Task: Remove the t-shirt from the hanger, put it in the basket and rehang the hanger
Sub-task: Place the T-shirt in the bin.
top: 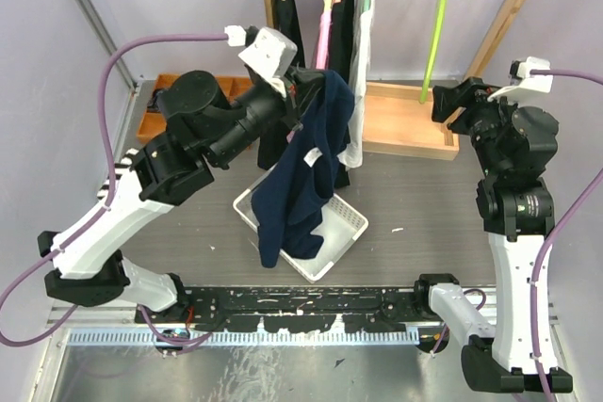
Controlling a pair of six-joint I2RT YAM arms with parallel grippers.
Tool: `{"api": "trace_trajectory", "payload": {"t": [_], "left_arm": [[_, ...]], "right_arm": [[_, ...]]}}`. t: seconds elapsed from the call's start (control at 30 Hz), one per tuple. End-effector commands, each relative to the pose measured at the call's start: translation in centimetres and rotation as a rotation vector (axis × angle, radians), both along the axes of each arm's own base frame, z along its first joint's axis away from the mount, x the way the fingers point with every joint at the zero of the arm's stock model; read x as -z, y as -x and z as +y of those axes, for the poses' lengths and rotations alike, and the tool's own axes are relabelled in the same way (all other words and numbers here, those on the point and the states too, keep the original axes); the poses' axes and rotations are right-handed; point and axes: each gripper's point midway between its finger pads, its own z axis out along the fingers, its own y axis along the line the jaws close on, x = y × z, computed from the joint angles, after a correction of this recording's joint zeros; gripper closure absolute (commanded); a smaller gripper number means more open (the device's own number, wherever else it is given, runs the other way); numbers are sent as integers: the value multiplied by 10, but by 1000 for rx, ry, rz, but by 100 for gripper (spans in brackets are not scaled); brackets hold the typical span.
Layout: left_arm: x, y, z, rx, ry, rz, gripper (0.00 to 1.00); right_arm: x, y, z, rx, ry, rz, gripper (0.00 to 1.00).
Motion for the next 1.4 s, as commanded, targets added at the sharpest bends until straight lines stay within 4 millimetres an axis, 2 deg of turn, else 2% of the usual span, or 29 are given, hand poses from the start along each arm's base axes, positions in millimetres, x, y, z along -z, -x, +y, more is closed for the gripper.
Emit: {"api": "trace_trajectory", "payload": {"t": [0.0, 0.07, 0.1, 0.3, 0.43, 0.57, 0.73, 0.97, 1.17, 1.37], "left_arm": [[2, 12, 15, 21, 64, 19, 100], [28, 15, 18, 30, 38, 73, 100], [33, 21, 28, 33, 43, 93, 100], [95, 36, 51, 29, -3, 229, 100], [124, 40, 66, 1, -43, 288, 100], [162, 38, 75, -50, -108, 352, 100], [214, 34, 78, -105, -173, 428, 100], [261, 28, 73, -144, -235, 491, 100], [315, 25, 67, -183, -380, 569, 100], [367, 12, 62, -232, -481, 616, 100]], "right_arm": [[-13, 6, 4, -20, -9, -56, 31], [-11, 6, 3, -20, -9, -53, 31], [-10, 5, 3, -19, -9, -51, 31], [-6, 2, 6, -34, -15, -48, 31], [-1, -1, 8, -44, -20, -37, 31], [-1, -1, 8, -43, -18, -38, 31], [-1, -1, 10, -54, -20, -37, 31], [4, 0, 12, -68, -22, -26, 31], [12, 0, 13, -75, -25, -10, 31], [16, -2, 17, -93, -32, -2, 31]]}}
